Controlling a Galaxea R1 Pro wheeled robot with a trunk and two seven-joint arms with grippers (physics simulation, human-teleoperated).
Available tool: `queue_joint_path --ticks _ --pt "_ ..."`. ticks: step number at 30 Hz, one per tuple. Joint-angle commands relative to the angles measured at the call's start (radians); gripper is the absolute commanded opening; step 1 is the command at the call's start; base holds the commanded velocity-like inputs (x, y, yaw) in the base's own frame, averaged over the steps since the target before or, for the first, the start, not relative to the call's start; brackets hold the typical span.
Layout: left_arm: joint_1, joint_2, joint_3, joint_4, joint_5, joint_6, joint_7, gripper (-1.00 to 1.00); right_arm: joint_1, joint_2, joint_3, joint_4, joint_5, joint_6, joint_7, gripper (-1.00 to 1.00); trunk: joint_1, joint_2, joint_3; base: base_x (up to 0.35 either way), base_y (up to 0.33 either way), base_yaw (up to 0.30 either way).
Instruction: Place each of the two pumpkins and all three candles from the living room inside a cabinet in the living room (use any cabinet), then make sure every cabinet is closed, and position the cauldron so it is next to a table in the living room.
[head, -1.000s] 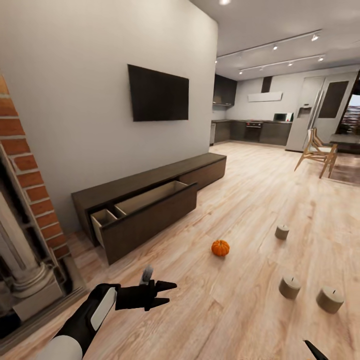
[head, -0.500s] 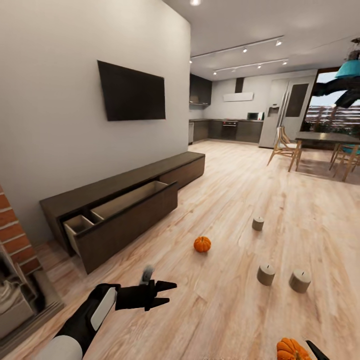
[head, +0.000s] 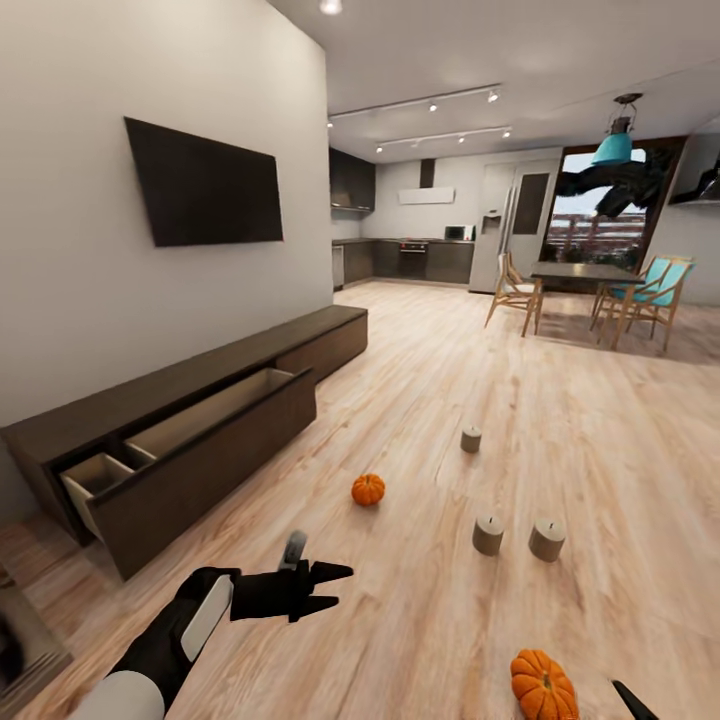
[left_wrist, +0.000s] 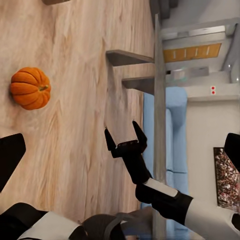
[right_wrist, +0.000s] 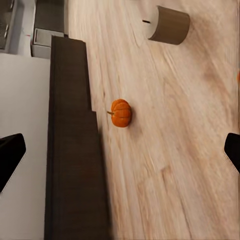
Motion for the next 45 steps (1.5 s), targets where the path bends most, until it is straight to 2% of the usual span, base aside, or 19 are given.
queue_joint_path --ticks 1,6,16,22,35,45 --pt "0.000 0.002 -0.002 0.000 0.001 0.003 -0.002 1.00 -0.002 0.001 -0.006 0.004 0.001 0.011 0.005 1.00 -0.004 0.007 0.002 0.000 0.000 -0.289" --pt "0.000 0.002 -0.002 0.000 0.001 0.003 -0.002 1.00 -0.002 0.005 -0.006 0.004 0.001 0.017 -0.001 1.00 -0.023 0.042 0.018 0.000 0.000 -0.289" --pt "0.000 0.003 -0.002 0.001 0.001 0.003 -0.001 1.00 -0.002 0.008 -0.011 0.003 -0.004 0.004 -0.058 1.00 -0.062 0.112 0.049 0.000 0.000 -0.288" --pt "0.000 0.004 -0.002 0.001 0.001 0.003 -0.001 1.00 -0.002 0.009 -0.010 0.002 -0.005 -0.058 -0.076 1.00 -0.062 0.112 0.048 0.000 0.000 -0.192" --pt "0.000 0.004 -0.002 0.001 0.000 0.002 -0.001 1.00 -0.002 0.008 -0.010 0.002 -0.003 -0.082 -0.077 1.00 -0.062 0.112 0.048 0.113 0.081 -0.033" --pt "0.000 0.003 -0.002 0.001 0.000 0.002 -0.001 1.00 -0.002 0.007 -0.010 0.002 -0.003 -0.088 -0.078 1.00 -0.062 0.112 0.051 0.039 0.014 -0.250"
